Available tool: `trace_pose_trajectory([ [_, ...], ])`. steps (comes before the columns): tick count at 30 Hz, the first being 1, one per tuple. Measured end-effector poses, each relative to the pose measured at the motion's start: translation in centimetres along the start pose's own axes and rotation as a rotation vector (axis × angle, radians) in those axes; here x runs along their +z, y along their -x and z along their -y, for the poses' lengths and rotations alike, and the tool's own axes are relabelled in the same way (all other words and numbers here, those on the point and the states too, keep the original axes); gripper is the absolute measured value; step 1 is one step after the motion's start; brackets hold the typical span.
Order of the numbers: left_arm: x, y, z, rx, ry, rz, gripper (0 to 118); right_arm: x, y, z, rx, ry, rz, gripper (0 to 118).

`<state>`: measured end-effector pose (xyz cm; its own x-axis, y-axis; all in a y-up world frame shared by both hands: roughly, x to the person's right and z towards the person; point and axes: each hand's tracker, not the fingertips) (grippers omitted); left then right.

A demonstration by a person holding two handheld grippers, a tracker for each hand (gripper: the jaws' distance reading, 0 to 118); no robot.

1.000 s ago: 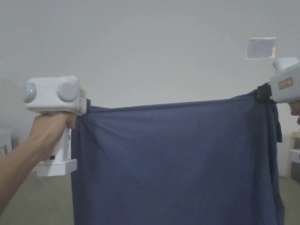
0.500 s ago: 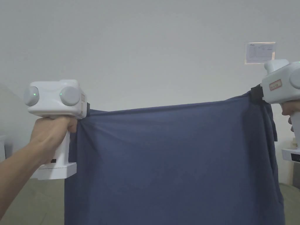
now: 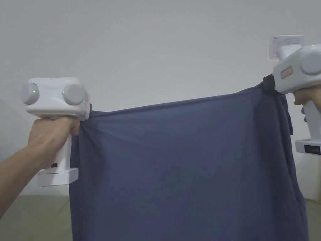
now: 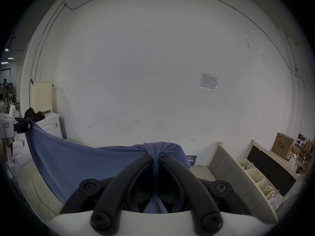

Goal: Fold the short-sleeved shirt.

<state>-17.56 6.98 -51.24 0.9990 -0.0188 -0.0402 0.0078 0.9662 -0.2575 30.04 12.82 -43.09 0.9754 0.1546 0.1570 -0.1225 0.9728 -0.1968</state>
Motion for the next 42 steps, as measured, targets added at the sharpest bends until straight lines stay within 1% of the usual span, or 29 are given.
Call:
trace_pose_trajectory([
  [2,-1.8,-0.4,-0.1,0.001,-0.005,0.0,6,-1.9,0.3,0.0,0.022,0.011,0.015,5],
  [5,-4.6,-1.3,-0.2,-0.021,-0.005,-0.023,6,-4.5,0.5,0.2,0.036,0.014,0.019,5],
  [11,-9.7,-2.7,0.2,-0.008,-0.011,-0.051,6,-10.1,0.9,1.8,0.016,0.026,0.018,5],
  [14,-12.3,-3.3,1.0,-0.019,0.002,-0.071,6,-12.8,1.5,3.3,0.053,0.055,0.021,5],
  [15,-13.2,-3.5,1.5,-0.02,0.002,-0.072,6,-13.7,1.8,3.8,0.06,0.062,0.022,5],
  [17,-14.9,-4.1,2.8,-0.054,0.01,-0.098,6,-15.1,2.0,5.0,0.042,0.071,0.015,5],
  [19,-16.7,-4.7,4.1,-0.08,0.02,-0.113,6,-16.6,2.4,6.3,0.041,0.08,0.01,5],
  [22,-19.2,-5.2,6.4,-0.084,0.056,-0.118,6,-18.7,2.8,8.7,0.063,0.123,0.002,5],
  [25,-21.0,-5.8,9.3,-0.089,0.086,-0.106,6,-20.1,2.8,11.9,0.048,0.158,-0.003,5],
  [27,-21.7,-6.1,11.6,-0.116,0.134,-0.098,6,-20.5,3.0,14.4,0.064,0.198,-0.015,5],
  [28,-21.8,-6.1,12.6,-0.108,0.128,-0.093,6,-20.4,3.1,15.7,0.069,0.217,-0.01,5],
  [31,-21.1,-6.0,16.4,-0.098,0.202,-0.064,6,-19.1,3.1,19.6,0.058,0.257,-0.036,5],
  [32,-20.6,-5.7,17.7,-0.075,0.207,-0.05,6,-18.3,3.1,21.0,0.051,0.266,-0.051,5],
  [34,-19.2,-5.3,20.2,-0.088,0.234,-0.049,6,-15.8,3.1,23.5,0.038,0.287,-0.074,5],
  [36,-16.8,-4.5,22.9,-0.101,0.251,-0.036,6,-12.8,2.8,26.2,-0.029,0.306,-0.098,5],
  [38,-14.2,-3.6,25.3,-0.098,0.288,-0.012,6,-9.4,2.5,28.7,-0.046,0.325,-0.118,5],
  [39,-12.6,-2.9,26.5,-0.075,0.291,-0.001,6,-7.7,2.4,30.0,-0.043,0.352,-0.126,5],
  [40,-11.2,-2.5,27.6,-0.089,0.301,-0.003,6,-6.0,2.2,31.3,-0.059,0.344,-0.152,5],
  [41,-9.5,-2.0,29.0,-0.115,0.305,0.006,6,-4.1,2.3,32.4,-0.06,0.373,-0.137,5],
  [42,-8.0,-1.6,30.3,-0.119,0.309,0.007,6,-2.3,2.3,33.6,-0.067,0.376,-0.161,5],
])
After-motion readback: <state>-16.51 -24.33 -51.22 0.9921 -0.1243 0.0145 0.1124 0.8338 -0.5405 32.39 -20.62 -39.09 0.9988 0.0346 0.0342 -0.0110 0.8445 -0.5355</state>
